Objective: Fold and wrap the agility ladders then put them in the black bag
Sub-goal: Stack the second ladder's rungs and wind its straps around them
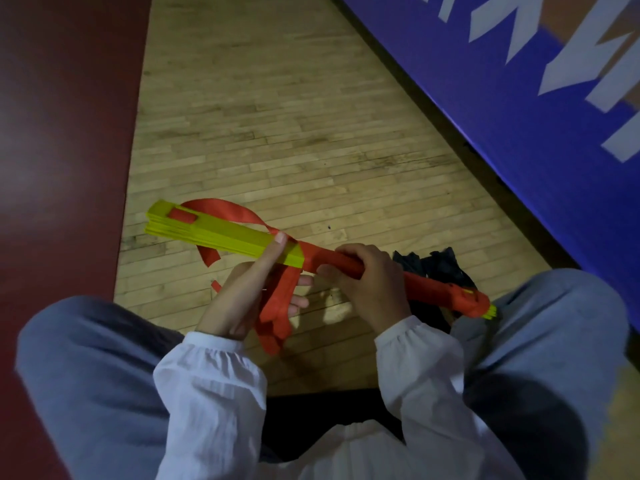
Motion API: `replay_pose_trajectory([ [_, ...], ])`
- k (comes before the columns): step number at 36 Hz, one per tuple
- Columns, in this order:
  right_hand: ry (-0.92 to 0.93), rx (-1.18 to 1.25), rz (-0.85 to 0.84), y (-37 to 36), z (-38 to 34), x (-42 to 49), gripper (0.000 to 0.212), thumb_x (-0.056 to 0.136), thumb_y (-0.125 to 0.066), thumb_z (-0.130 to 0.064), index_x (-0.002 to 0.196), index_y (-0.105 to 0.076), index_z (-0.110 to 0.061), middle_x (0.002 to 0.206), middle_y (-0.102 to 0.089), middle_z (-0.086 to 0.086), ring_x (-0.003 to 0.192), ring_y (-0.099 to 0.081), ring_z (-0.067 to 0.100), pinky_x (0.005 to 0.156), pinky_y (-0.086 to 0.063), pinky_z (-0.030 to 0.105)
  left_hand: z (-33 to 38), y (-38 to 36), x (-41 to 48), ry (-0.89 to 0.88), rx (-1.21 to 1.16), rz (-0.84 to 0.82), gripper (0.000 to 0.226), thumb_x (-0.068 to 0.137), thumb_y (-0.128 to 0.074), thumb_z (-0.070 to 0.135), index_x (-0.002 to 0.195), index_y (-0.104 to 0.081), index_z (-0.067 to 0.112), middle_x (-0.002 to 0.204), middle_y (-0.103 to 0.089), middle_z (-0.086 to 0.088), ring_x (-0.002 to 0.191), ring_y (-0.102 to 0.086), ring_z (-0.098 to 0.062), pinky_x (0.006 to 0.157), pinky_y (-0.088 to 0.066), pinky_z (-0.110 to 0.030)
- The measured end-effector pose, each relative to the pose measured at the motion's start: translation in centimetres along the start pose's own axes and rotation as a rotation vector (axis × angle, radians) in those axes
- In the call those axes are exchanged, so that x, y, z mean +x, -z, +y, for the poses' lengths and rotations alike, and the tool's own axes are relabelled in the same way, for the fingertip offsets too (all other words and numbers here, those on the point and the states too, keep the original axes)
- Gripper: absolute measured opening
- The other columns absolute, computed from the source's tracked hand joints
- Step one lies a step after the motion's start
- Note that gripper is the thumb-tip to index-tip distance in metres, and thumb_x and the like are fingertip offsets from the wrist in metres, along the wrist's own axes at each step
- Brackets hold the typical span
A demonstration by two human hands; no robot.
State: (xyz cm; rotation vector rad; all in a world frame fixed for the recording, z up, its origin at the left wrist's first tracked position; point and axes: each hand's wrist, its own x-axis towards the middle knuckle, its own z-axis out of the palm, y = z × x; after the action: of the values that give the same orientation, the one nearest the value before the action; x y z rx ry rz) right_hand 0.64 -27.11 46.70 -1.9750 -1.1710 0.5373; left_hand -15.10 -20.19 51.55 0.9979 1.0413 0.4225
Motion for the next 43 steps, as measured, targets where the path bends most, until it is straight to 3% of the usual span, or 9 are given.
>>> replay_pose_trajectory([
  [10, 0.044, -0.049, -0.005, -0.5, 0.4, 0.0, 0.057, 0.063, -0.076, -0.062, 0.105, -0.065, -0.024, 0.102, -0.057, -0.006, 0.098, -0.052, 0.016, 0.091, -0.043, 0.046, -0.6, -0.4, 0.6, -0.037, -0.108, 0.142, 0.041, 0.098, -0.047, 0.030, 0.093, -0.061, -0.007, 0.061, -0.068, -0.016, 0.040, -0.060, -0.020, 0.037, -0.047, -0.021],
  [16, 0.004, -0.107, -0.396, 1.6, -1.7, 2.1, 0.062, 0.078, -0.046, -0.075, 0.106, -0.064, -0.023, 0.099, -0.064, -0.003, 0.092, -0.060, 0.016, 0.088, -0.049, 0.041, -1.3, -0.4, 0.8, -0.076, -0.129, 0.132, 0.040, 0.097, -0.046, 0.032, 0.089, -0.060, -0.005, 0.054, -0.064, -0.020, 0.038, -0.056, -0.021, 0.040, -0.047, -0.021],
  [23, 0.127, -0.106, -0.536, 2.8, -4.2, 6.6, 0.028, 0.083, -0.069, -0.047, 0.100, -0.071, -0.025, 0.097, -0.072, 0.000, 0.092, -0.066, 0.018, 0.089, -0.051, 0.042, -1.6, -0.2, 2.5, -0.189, -0.173, 0.116, 0.038, 0.096, -0.047, 0.036, 0.086, -0.065, 0.005, 0.068, -0.068, -0.020, 0.056, -0.065, -0.022, 0.057, -0.053, -0.026],
  [26, 0.126, -0.046, -0.566, 3.8, -4.7, 7.4, 0.030, 0.083, -0.072, -0.036, 0.108, -0.070, -0.018, 0.103, -0.070, 0.003, 0.091, -0.064, 0.017, 0.082, -0.050, 0.023, -1.8, 1.0, 3.6, -0.296, -0.023, 0.027, 0.030, 0.089, -0.058, 0.040, 0.079, -0.065, 0.013, 0.074, -0.064, -0.004, 0.072, -0.059, -0.013, 0.070, -0.045, -0.027],
  [28, 0.165, -0.048, -0.564, 4.3, -4.9, 8.0, 0.030, 0.084, -0.071, -0.033, 0.110, -0.069, -0.018, 0.106, -0.067, 0.000, 0.090, -0.061, 0.013, 0.074, -0.045, 0.012, -2.1, 2.0, 4.0, -0.361, 0.097, -0.065, 0.012, 0.089, -0.062, 0.018, 0.093, -0.064, 0.007, 0.082, -0.064, -0.002, 0.077, -0.060, -0.007, 0.073, -0.048, -0.020],
  [31, 0.170, -0.080, -0.516, 4.7, -4.9, 9.2, 0.015, 0.082, -0.072, -0.039, 0.094, -0.065, -0.034, 0.092, -0.066, -0.011, 0.084, -0.061, 0.010, 0.081, -0.048, 0.026, -3.1, 4.1, 5.8, -0.375, 0.269, -0.012, 0.021, 0.082, -0.061, -0.013, 0.100, -0.062, -0.001, 0.088, -0.066, -0.003, 0.076, -0.063, 0.002, 0.073, -0.049, -0.017],
  [37, 0.215, -0.167, -0.445, 6.1, -5.5, 10.7, 0.026, 0.079, -0.070, -0.051, 0.097, -0.068, -0.032, 0.090, -0.069, -0.007, 0.084, -0.065, 0.012, 0.084, -0.053, 0.038, -1.3, 3.9, 8.1, -0.379, 0.335, 0.105, 0.034, 0.087, -0.043, -0.019, 0.070, -0.053, 0.008, 0.063, -0.054, -0.006, 0.057, -0.059, -0.009, 0.063, -0.048, -0.022],
  [41, 0.252, -0.158, -0.316, 7.1, -6.1, 11.5, 0.028, 0.077, -0.068, -0.056, 0.096, -0.066, -0.035, 0.091, -0.070, -0.008, 0.087, -0.065, 0.011, 0.088, -0.051, 0.045, 2.9, 4.0, 7.3, -0.286, -0.050, -0.164, 0.020, 0.095, -0.036, -0.004, 0.080, -0.044, 0.006, 0.056, -0.056, -0.007, 0.042, -0.058, -0.020, 0.046, -0.052, -0.027],
  [43, 0.260, -0.127, -0.257, 7.5, -6.6, 11.7, 0.040, 0.070, -0.064, -0.065, 0.096, -0.067, -0.035, 0.090, -0.070, -0.008, 0.086, -0.065, 0.011, 0.086, -0.052, 0.044, 3.4, 4.0, 7.5, -0.176, 0.157, -0.248, 0.020, 0.093, -0.038, -0.009, 0.083, -0.048, 0.005, 0.057, -0.060, -0.008, 0.042, -0.059, -0.021, 0.043, -0.051, -0.027],
])
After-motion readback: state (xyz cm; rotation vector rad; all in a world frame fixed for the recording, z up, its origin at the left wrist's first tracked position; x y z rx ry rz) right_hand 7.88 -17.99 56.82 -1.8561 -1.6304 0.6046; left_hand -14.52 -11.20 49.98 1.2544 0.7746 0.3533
